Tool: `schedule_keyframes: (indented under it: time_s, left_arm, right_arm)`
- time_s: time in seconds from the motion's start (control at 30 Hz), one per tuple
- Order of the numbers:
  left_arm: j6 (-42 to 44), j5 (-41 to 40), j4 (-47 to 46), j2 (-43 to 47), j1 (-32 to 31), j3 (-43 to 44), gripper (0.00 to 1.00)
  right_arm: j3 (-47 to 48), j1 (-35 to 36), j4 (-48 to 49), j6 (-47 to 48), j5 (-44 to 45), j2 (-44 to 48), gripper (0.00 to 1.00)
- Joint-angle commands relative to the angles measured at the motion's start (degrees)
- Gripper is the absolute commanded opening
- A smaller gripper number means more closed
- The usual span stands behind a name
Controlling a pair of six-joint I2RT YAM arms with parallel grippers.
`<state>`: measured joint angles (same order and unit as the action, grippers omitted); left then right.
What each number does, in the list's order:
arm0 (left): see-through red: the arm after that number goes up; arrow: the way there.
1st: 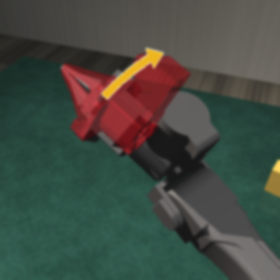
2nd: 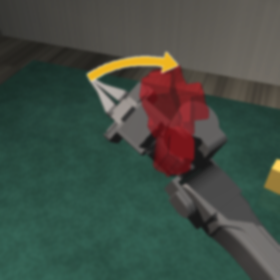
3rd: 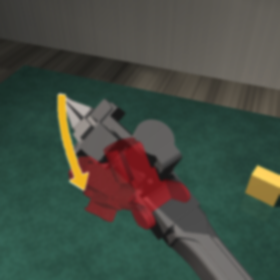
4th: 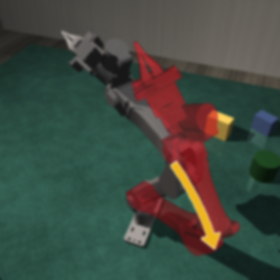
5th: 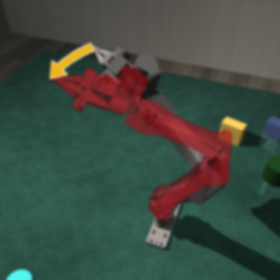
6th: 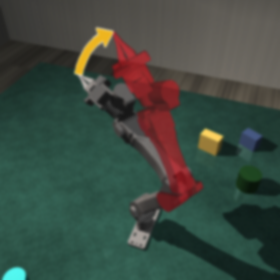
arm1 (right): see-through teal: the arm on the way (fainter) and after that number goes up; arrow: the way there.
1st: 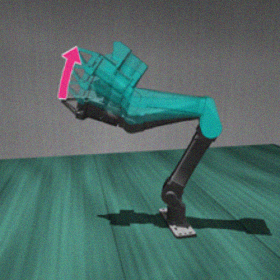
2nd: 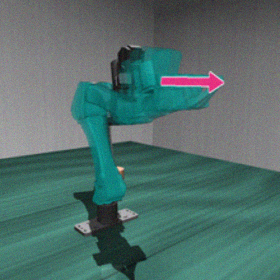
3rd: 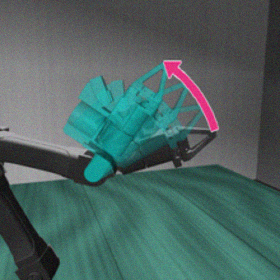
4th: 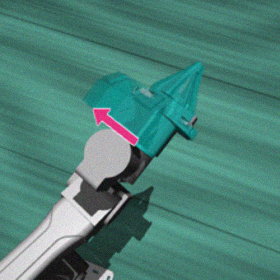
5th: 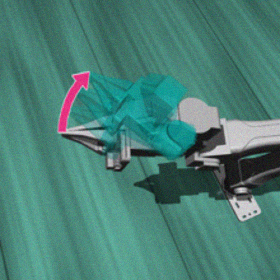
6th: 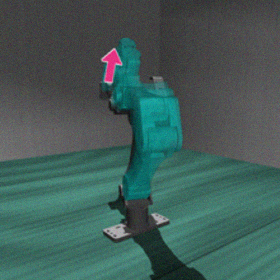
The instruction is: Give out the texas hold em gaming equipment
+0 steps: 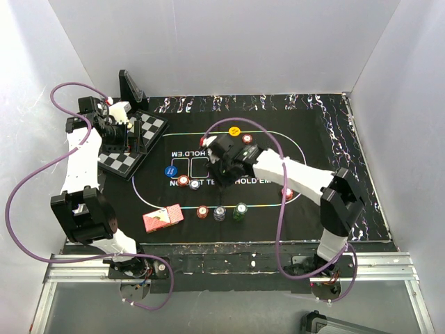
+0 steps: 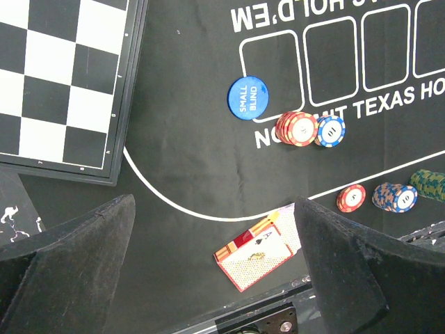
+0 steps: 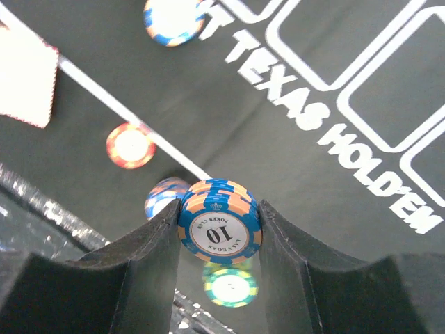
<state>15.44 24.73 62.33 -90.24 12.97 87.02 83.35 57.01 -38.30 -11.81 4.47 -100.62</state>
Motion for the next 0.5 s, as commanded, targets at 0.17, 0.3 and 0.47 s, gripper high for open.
schedule_keyframes:
  time_s: [0.17,0.3,0.47]
  left_arm:
    - [0.82,1.28,-0.62,2.00,0.30,-0.80,1.00]
    - [0.82,1.20,-0.54,1.21,0.30,-0.54,1.00]
    - [1.08,0.93,-0.36,-0.02,0.21,0.51,1.00]
  right_arm:
    - [11.82,-19.29,-3.44,-1.46,3.79,-5.10,0.01]
    - [17.27,-24.57,-3.97,-1.72,5.11,-11.95,0.01]
    - [26.05,-30.20,-5.20,-2.77,4.93,-20.91,0.01]
